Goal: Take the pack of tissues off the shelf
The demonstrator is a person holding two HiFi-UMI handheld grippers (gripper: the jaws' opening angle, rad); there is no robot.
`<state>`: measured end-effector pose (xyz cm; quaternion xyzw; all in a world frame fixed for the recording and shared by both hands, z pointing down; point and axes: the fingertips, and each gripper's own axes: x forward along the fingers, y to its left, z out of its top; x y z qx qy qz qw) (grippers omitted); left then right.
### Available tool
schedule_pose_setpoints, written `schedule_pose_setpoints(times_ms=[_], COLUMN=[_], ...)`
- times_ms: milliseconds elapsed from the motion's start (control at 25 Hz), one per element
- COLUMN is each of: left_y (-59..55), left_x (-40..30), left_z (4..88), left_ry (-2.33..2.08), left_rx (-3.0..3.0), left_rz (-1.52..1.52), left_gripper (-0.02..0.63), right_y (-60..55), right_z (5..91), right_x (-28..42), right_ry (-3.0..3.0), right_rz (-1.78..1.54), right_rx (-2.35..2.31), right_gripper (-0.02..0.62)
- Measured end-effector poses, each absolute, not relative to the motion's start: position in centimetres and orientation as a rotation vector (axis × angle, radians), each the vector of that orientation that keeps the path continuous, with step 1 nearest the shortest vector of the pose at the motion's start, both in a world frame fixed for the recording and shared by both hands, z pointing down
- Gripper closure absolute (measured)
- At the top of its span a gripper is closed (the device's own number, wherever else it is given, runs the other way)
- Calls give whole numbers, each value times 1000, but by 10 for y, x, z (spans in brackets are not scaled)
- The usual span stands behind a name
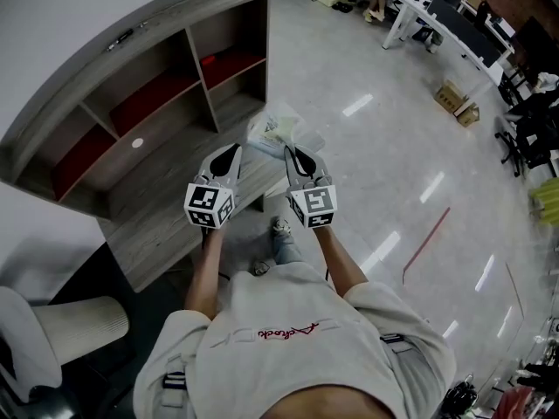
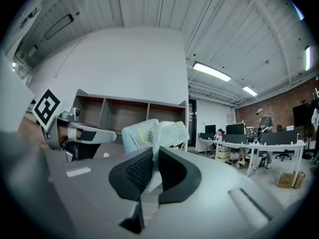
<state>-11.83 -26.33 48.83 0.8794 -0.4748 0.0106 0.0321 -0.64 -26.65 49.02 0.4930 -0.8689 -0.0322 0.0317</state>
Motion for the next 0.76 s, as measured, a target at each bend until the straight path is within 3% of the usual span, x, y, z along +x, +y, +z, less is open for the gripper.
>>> schedule_pose_setpoints(times_ms=[760], left_y=[-256], left_x=[-118], left_z=[483], left_ry=[-1481], left_rx=[2713], left_rz=[32], left_gripper=[607], right_y=[-260], right_z=[490], right_x=[-8], right_ry=[-2680], right_rz=[-107], right_rx=[1506], right_gripper=[583])
